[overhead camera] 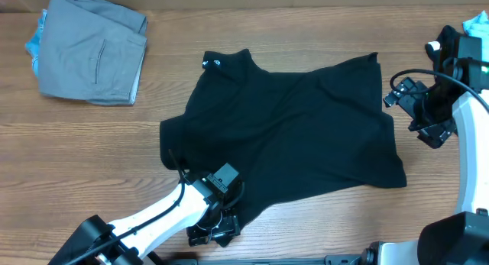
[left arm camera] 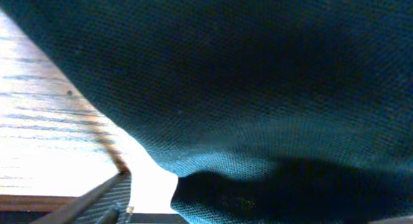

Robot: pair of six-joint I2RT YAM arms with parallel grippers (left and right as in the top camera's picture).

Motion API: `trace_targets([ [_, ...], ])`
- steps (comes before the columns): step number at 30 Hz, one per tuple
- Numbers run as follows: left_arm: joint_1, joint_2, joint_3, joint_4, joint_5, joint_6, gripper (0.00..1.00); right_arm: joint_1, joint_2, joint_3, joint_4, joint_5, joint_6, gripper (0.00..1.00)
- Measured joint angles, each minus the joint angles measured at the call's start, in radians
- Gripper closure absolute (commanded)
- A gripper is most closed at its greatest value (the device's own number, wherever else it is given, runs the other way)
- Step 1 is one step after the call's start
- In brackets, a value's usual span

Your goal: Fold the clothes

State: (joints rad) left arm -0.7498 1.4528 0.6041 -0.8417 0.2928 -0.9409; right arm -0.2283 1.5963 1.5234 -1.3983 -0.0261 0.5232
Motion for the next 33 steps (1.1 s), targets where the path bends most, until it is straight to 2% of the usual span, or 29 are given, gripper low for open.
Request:
trace_targets([
  [3, 0.000, -0.008, -0.008, 0.017, 0.013, 0.003, 0.60, 0.000, 0.000, -0.076, 0.047, -0.004, 0.001, 0.00],
  [6, 0.000, -0.009, -0.011, 0.036, 0.023, 0.004, 0.96, 0.000, 0.000, -0.175, 0.116, -0.033, 0.000, 0.03],
  [12, 0.028, -0.009, -0.014, 0.024, 0.036, 0.018, 0.96, 0.000, 0.001, -0.333, 0.182, -0.094, 0.008, 0.05],
  [24, 0.298, -0.008, -0.023, -0.043, 0.030, 0.134, 0.96, 0.000, 0.001, -0.426, 0.207, -0.100, 0.025, 0.05],
  [33, 0.357, -0.002, 0.013, -0.072, -0.013, 0.205, 0.96, 0.000, 0.001, -0.574, 0.266, -0.100, 0.057, 0.05],
])
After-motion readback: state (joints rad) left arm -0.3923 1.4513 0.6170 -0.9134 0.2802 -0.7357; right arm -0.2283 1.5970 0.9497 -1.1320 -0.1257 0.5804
